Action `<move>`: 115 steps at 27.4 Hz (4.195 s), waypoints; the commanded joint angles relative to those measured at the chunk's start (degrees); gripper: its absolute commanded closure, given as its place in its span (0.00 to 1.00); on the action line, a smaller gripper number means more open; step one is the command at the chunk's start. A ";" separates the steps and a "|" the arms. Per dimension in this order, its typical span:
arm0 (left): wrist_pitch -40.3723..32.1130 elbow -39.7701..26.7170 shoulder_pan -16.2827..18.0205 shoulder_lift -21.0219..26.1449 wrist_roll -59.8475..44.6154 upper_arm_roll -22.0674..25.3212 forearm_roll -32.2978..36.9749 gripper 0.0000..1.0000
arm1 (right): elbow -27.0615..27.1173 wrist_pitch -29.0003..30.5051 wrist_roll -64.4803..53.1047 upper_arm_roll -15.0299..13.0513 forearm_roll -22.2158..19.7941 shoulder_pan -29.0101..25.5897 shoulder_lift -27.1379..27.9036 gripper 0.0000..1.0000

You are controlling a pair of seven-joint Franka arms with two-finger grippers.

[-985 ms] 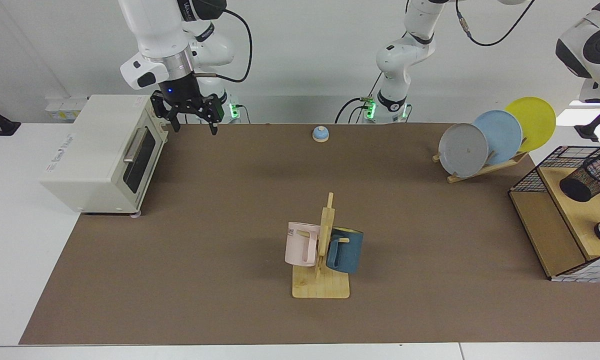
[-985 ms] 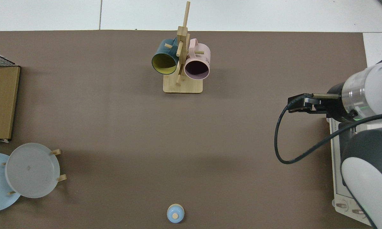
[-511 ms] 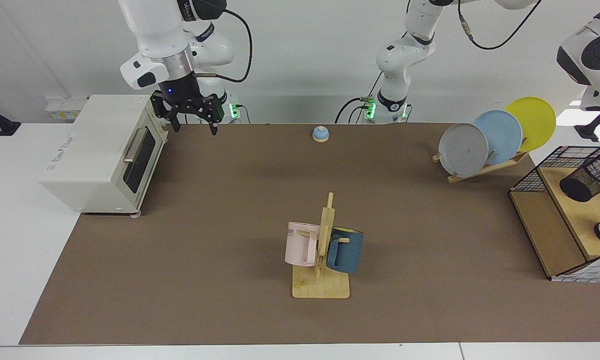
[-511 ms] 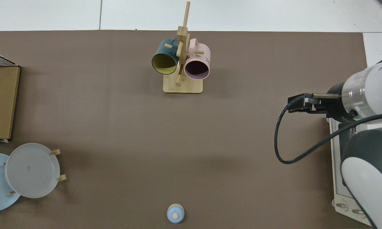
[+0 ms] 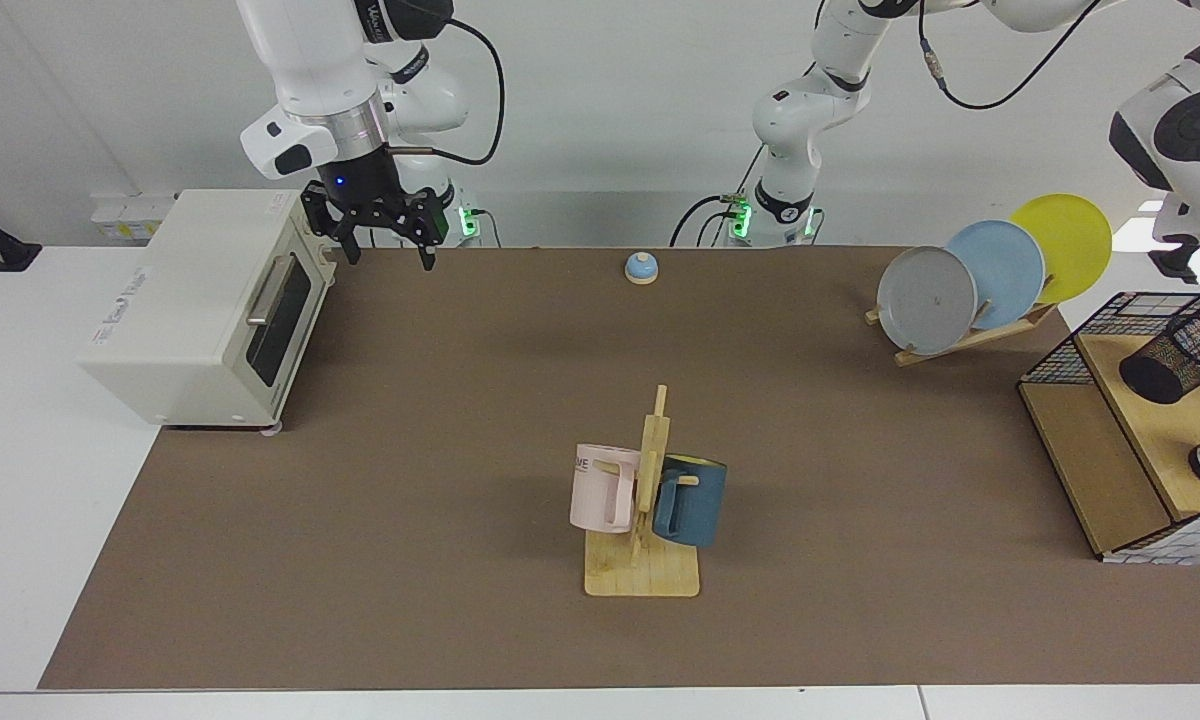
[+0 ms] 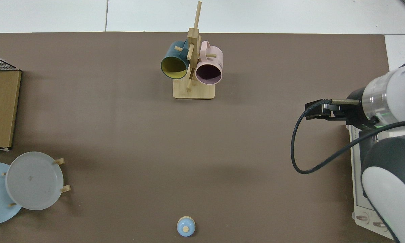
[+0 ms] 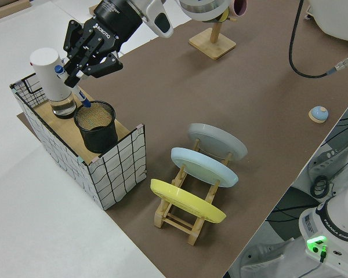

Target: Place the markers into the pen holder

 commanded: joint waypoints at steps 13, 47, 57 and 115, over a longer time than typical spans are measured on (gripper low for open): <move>2.45 0.33 -0.37 2.71 -1.93 2.32 0.07 1.00 | -0.88 1.42 0.18 0.50 0.77 -0.87 -0.40 0.00; 0.78 -3.63 -0.11 2.62 0.62 2.50 -8.64 1.00 | -0.88 1.42 0.27 0.50 0.77 -0.87 -0.40 0.00; 0.87 -4.07 0.15 2.80 2.02 2.50 -10.30 1.00 | -0.88 1.42 0.27 0.50 0.77 -0.87 -0.40 0.00; -23.54 -2.31 -18.30 -14.16 -15.70 10.58 -30.59 0.29 | -0.88 1.42 0.27 0.50 0.78 -0.87 -0.40 0.00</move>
